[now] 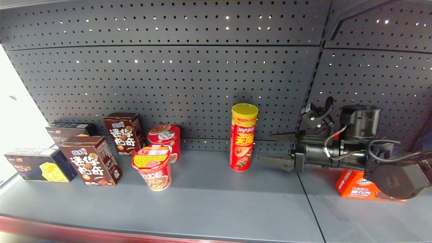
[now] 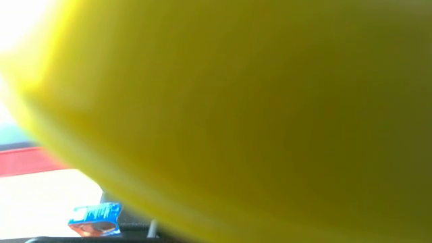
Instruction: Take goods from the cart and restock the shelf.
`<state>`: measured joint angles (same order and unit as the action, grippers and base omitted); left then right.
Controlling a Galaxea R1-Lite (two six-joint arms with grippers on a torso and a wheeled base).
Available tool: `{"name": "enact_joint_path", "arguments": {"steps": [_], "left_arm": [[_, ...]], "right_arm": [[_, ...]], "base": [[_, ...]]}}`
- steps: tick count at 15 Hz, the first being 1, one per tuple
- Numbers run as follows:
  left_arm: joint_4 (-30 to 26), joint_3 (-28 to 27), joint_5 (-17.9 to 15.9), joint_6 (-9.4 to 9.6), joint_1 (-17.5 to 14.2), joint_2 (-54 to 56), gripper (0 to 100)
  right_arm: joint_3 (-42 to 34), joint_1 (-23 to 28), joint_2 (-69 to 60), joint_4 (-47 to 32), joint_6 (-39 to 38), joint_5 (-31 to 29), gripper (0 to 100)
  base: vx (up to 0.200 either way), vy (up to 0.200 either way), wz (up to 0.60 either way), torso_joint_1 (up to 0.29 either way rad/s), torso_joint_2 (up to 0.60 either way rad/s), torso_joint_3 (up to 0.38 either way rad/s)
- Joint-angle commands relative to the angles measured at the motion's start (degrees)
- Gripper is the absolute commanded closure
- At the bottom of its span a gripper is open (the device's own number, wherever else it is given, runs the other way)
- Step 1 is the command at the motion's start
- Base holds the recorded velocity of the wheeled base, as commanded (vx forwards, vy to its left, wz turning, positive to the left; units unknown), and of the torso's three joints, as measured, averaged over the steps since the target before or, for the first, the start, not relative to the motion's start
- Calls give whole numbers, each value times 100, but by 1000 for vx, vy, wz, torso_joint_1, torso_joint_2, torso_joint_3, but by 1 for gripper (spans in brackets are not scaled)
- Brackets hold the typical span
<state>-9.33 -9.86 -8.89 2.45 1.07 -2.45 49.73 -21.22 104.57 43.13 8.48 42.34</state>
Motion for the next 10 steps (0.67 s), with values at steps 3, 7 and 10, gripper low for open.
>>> {"name": "enact_joint_path", "arguments": {"steps": [3, 7, 10], "left_arm": [[1, 19, 1, 1, -11, -10, 100], [1, 134, -8, 1, -63, 157, 100], [1, 125, -8, 1, -63, 184, 100]], "right_arm": [[503, 4, 802, 213, 4, 310, 0], [907, 4, 1259, 266, 4, 600, 0], [1074, 31, 1399, 275, 4, 662, 0]], "base": [[0, 0, 0, 0, 0, 0], [0, 0, 0, 0, 0, 0], [0, 0, 0, 0, 0, 0]]}}
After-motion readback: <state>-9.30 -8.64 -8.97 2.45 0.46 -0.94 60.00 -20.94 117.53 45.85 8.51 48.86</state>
